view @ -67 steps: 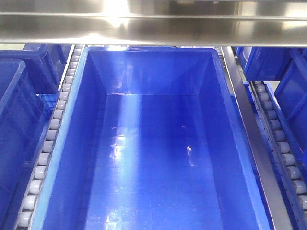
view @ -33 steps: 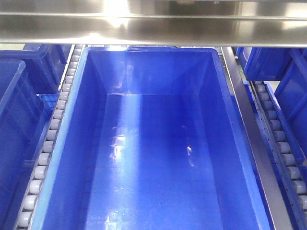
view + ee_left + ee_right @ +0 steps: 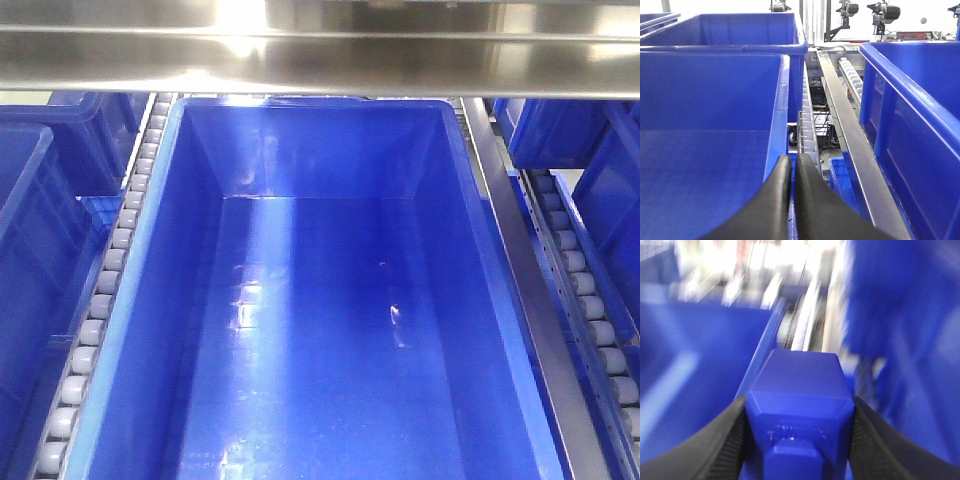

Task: Pour parts from conveyor to right shelf

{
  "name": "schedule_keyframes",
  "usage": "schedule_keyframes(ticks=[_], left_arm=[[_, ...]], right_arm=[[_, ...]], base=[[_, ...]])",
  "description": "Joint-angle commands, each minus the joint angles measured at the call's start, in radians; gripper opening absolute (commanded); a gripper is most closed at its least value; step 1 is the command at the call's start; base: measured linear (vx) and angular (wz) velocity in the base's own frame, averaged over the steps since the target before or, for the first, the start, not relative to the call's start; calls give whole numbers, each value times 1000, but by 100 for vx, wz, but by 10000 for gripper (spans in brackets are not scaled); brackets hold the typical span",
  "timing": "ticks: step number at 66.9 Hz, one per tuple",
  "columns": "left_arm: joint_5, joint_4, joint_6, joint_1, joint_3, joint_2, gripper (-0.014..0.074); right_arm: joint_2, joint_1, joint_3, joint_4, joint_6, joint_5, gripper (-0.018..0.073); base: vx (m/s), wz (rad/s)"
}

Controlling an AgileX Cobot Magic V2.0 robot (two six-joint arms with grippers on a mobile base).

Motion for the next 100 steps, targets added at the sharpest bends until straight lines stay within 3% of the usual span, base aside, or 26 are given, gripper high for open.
schedule_keyframes(ticks=[1,23,31,43,57,71,100], left_arm=[[-72,-6,-7,2,-25,-7,-6],[-72,-6,-7,2,-25,-7,-6],[-72,-6,-7,2,-25,-7,-6],[-72,-6,-7,2,-25,-7,-6],[-72,-6,-7,2,-25,-7,-6],[-72,-6,-7,2,-25,-8,-6],[-72,-6,-7,2,-25,-8,-6]], right_arm=[[99,49,-90,33,-60,-17,-4],[376,305,-217,37,-108,43,-1],[493,438,-260,13,-109,38,-1],[663,580,-326,-76,-8,-10,-1],[891,598,-490,-225,220,133,-1],[1086,598,-668,-288,252,321,14],[1367,595,-967,-276,337,466,80]], base=[[0,0],[0,0],[0,0],[0,0],[0,0],[0,0],[0,0]])
